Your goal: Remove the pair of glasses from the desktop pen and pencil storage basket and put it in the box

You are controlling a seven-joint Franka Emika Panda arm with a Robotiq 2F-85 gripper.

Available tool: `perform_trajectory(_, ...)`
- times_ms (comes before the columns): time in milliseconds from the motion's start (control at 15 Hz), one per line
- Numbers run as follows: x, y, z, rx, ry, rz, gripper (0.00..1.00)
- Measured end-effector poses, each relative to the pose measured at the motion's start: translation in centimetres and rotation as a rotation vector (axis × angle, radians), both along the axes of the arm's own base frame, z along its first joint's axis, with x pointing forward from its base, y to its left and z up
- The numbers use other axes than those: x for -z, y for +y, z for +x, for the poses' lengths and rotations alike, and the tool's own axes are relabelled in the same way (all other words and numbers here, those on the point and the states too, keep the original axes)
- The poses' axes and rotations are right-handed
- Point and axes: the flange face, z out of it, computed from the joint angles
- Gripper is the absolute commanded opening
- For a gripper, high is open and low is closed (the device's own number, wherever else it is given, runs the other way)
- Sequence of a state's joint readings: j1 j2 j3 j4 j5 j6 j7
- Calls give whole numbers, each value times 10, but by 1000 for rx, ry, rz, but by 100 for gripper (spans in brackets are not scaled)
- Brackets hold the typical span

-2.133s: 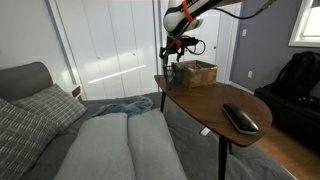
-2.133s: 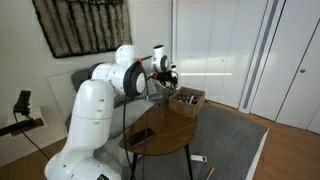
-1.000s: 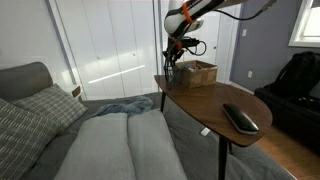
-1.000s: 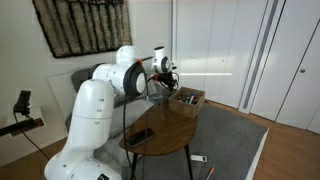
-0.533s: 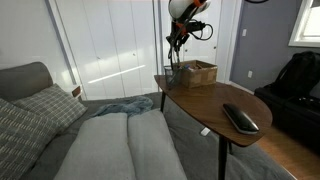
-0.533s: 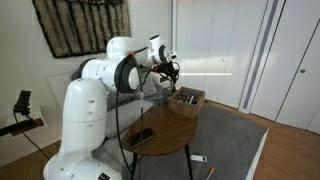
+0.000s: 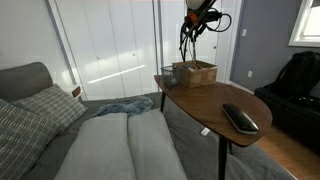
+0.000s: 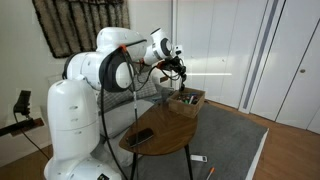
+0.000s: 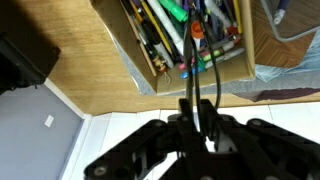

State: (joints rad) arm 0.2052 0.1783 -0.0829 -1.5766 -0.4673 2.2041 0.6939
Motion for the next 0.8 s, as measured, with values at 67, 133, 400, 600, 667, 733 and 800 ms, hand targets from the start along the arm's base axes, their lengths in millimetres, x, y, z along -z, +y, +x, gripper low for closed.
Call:
perform_trajectory(67, 1, -3, -4, 17, 20, -1, 43)
perform_trajectory(133, 5, -6, -7, 32, 42, -4, 48)
perform_trajectory(400, 27, -13, -6, 92, 92, -13, 76)
perform_trajectory(600, 36, -13, -4, 125, 91, -18, 97)
perform_trajectory(667, 36, -11, -4, 126, 85, -20, 99)
perform_trajectory(733, 33, -6, -4, 109, 66, -24, 100)
perform_trajectory(800, 26, 0, -4, 78, 30, -33, 92)
